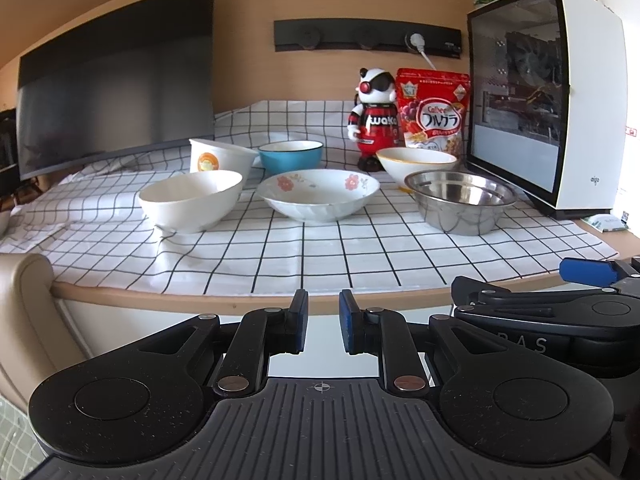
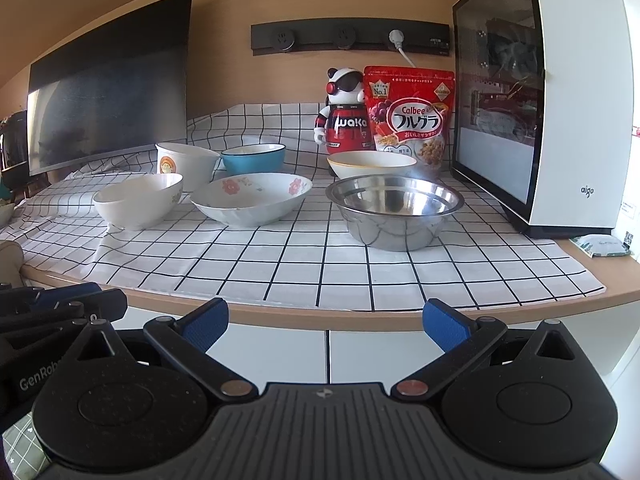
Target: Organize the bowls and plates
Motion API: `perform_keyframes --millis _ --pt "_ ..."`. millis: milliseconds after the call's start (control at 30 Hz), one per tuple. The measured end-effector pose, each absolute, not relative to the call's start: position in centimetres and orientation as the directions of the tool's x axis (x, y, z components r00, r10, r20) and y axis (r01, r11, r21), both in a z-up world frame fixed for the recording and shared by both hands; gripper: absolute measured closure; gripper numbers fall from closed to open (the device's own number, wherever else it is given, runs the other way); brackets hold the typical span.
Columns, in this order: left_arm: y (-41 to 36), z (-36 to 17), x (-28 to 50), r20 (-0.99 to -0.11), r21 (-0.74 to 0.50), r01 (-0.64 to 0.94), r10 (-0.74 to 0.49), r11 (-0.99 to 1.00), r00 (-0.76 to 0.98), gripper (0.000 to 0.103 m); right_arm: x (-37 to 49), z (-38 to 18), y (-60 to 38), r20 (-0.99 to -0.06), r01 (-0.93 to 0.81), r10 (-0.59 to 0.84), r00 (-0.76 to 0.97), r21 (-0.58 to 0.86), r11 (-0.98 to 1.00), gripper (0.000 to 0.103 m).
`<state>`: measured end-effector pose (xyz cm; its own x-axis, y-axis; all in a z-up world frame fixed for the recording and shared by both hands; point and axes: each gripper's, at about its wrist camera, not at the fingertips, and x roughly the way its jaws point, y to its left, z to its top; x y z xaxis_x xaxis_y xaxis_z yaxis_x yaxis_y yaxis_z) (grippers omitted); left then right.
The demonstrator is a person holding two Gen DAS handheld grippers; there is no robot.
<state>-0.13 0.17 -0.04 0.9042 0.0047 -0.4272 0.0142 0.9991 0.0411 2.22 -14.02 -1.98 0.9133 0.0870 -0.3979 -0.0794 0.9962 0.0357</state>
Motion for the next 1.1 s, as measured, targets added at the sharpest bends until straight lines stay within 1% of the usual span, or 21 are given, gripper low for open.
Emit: perform_keyframes --millis 1100 --pt "0.51 -0.15 -0.2 -0.44 0.016 -0.021 0.026 1.0 0.898 0.083 2.32 -2.17 -13.6 -0.41 -0.093 0.095 0.907 0.025 0.995 0.0"
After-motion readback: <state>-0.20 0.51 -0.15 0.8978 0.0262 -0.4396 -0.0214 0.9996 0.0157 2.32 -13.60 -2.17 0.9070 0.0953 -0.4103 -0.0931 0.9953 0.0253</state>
